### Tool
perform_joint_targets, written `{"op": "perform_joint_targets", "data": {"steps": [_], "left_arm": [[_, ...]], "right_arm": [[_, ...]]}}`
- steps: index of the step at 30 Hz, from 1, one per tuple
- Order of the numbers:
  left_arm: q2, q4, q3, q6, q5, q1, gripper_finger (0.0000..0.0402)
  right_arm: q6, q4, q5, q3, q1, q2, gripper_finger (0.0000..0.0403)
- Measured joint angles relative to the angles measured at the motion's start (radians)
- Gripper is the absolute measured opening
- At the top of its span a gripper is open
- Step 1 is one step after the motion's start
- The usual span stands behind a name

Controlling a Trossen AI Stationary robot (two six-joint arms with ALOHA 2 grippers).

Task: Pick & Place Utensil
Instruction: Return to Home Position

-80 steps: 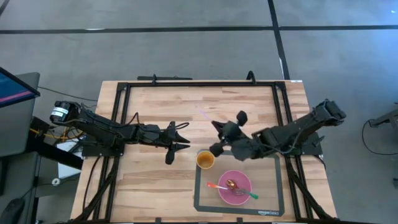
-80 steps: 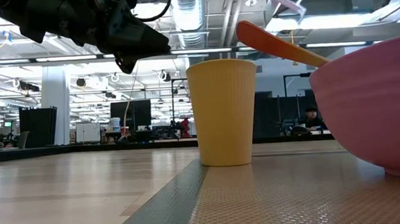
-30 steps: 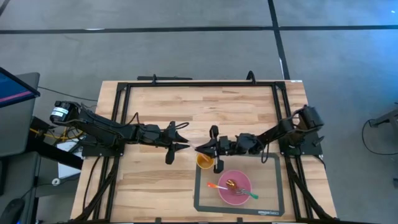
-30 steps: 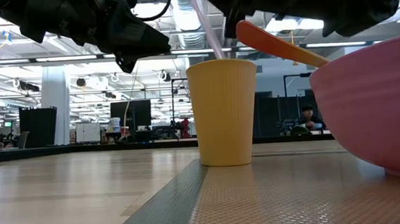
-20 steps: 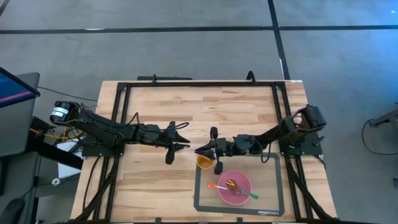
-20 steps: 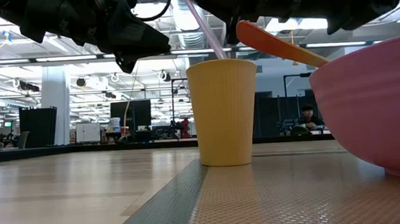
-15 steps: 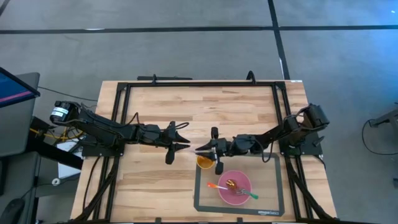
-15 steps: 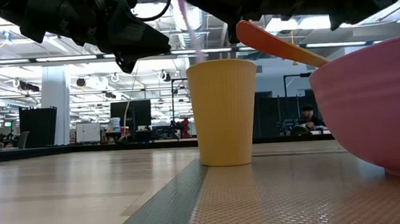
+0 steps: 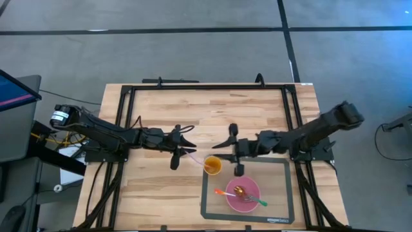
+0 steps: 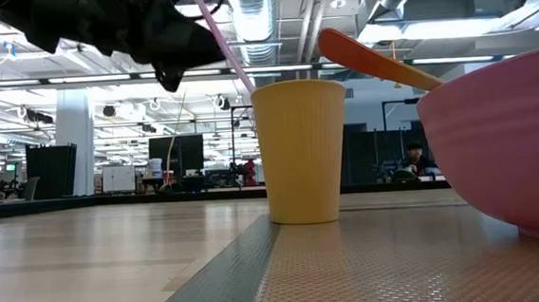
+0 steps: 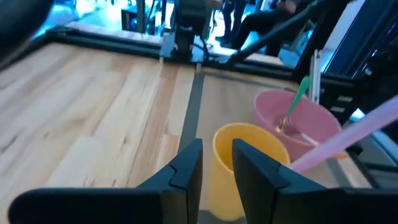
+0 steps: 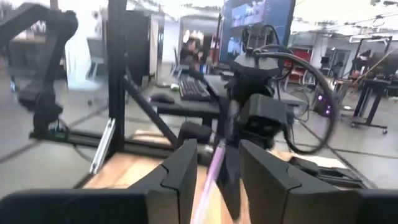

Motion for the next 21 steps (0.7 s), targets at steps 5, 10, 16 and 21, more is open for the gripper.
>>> {"op": "perform_joint_targets", "data": {"steps": [5,10,16,21], "left_arm": [[-0.093,-0.006,0.000,0.028,0.000,0.000,0.0087],[-0.251,-0.077,0.000,0.150,-0.033,0.000,0.0068],[-0.448,-0.274,0.000,0.187,-0.128,0.000,0.0028],[-0.587,-0.363,-0.016,0.253,-0.134,0.000,0.0007]], "right_arm": [[-0.010,-0.331,0.001,0.000,-0.006,-0.212,0.0113],[-0.034,-0.546,0.004,0.000,-0.038,-0.394,0.0113],[0.027,-0.785,0.004,0.000,-0.100,-0.552,0.0112],[0.094,-0.868,0.001,-0.032,-0.125,-0.614,0.0113]]}}
